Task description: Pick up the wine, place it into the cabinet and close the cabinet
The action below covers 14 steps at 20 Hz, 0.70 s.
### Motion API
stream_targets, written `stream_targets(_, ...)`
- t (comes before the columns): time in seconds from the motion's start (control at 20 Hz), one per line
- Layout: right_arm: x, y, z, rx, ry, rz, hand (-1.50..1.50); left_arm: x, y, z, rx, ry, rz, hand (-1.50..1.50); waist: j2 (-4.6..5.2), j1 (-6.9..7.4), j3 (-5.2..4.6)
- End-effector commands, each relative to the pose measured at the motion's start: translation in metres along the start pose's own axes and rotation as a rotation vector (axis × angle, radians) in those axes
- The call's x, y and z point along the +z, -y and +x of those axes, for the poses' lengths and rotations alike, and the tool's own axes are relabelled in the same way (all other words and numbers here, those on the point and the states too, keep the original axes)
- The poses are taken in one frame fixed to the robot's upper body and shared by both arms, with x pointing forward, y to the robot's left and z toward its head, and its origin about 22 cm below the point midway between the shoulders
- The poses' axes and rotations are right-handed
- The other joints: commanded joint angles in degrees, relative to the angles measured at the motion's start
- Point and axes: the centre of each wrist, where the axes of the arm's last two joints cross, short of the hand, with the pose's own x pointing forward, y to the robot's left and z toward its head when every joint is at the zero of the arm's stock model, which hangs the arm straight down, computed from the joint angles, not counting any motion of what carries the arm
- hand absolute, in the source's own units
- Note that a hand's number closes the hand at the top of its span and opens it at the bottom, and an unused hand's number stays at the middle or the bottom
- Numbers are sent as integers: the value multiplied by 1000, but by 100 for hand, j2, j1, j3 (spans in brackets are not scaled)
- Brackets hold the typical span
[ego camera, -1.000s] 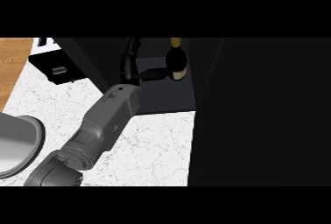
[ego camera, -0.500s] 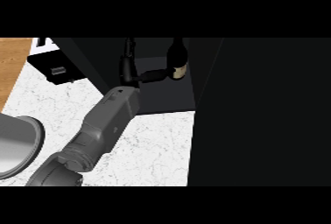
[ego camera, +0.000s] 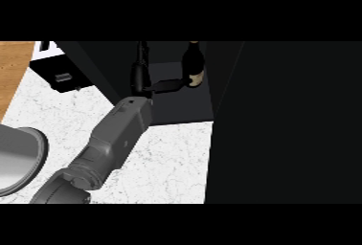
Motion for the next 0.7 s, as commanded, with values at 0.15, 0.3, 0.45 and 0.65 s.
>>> stream_targets(0.15,6,1,4,-18,16,-14,-150,0,-24,-10,19,-18,-47,-150,22,37,-17)
stream_targets(0.3,9,4,9,-23,11,-4,-150,13,-10,-15,33,-9,-51,-150,-19,50,-15)
stream_targets(0.45,-4,-5,9,-22,0,3,-150,17,-13,-19,52,-9,-50,-150,-31,76,-22)
stream_targets(0.65,-1,-5,3,-23,1,-9,-150,13,-10,-15,105,-23,-60,-150,-58,135,-17)
